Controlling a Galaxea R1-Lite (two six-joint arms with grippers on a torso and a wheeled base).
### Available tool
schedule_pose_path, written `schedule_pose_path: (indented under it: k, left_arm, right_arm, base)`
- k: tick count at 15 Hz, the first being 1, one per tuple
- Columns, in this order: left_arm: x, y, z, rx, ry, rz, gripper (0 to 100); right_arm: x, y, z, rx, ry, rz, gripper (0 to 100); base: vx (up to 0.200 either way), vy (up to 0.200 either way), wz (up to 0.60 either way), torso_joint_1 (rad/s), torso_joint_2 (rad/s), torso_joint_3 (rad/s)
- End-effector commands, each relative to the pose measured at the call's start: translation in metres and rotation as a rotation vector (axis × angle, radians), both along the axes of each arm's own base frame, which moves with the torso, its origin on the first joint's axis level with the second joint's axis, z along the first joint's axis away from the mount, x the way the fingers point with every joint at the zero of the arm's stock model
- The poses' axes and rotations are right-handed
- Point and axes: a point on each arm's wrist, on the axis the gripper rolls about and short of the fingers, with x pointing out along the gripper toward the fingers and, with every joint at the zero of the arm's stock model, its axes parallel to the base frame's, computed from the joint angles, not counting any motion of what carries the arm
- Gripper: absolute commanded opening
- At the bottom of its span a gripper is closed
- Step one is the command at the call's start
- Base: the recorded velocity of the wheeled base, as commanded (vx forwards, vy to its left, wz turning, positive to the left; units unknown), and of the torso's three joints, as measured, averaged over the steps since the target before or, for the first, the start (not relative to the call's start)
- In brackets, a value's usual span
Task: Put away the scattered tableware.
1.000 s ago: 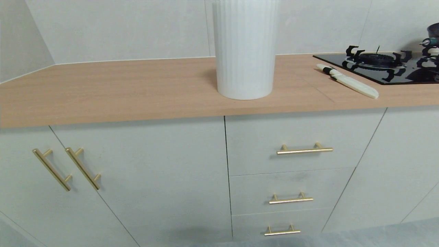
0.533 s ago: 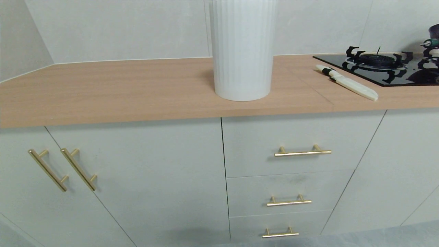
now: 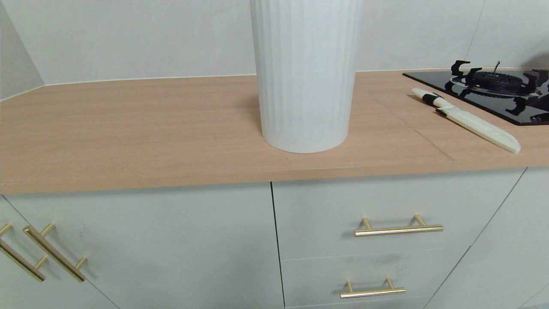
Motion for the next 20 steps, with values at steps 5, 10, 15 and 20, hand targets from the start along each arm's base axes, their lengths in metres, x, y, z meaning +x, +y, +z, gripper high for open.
schedule_pose_path:
  k: [5,10,15,20]
  left_arm:
    - [0.0000,0.0000,0.0001,0.000,0.000,0.001,100]
    - [0.0000,0.0000,0.0001,-0.002,0.000,0.001,100]
    - [0.0000,0.0000,0.0001,-0.002,0.000,0.001,100]
    - [0.0000,0.0000,0.0001,-0.002,0.000,0.001,100]
  right_arm:
    - [0.0001,0.0000,-0.0001,-0.001,0.002,0.001,100]
    - [0.0001,0.0000,-0.0001,-0.001,0.002,0.001,100]
    - [0.0001,0.0000,-0.0001,0.002,0.002,0.001,100]
    - [0.0000,0.0000,0.0004,0.001,0.000,-0.001,100]
  base:
    - [0.000,0.000,0.00,0.004,-0.04,-0.037]
    - [0.000,0.000,0.00,0.102,-0.35,-0.289]
    - [0.000,0.000,0.00,0.153,-0.49,-0.306]
    - [0.000,0.000,0.00,0.189,-0.48,-0.289]
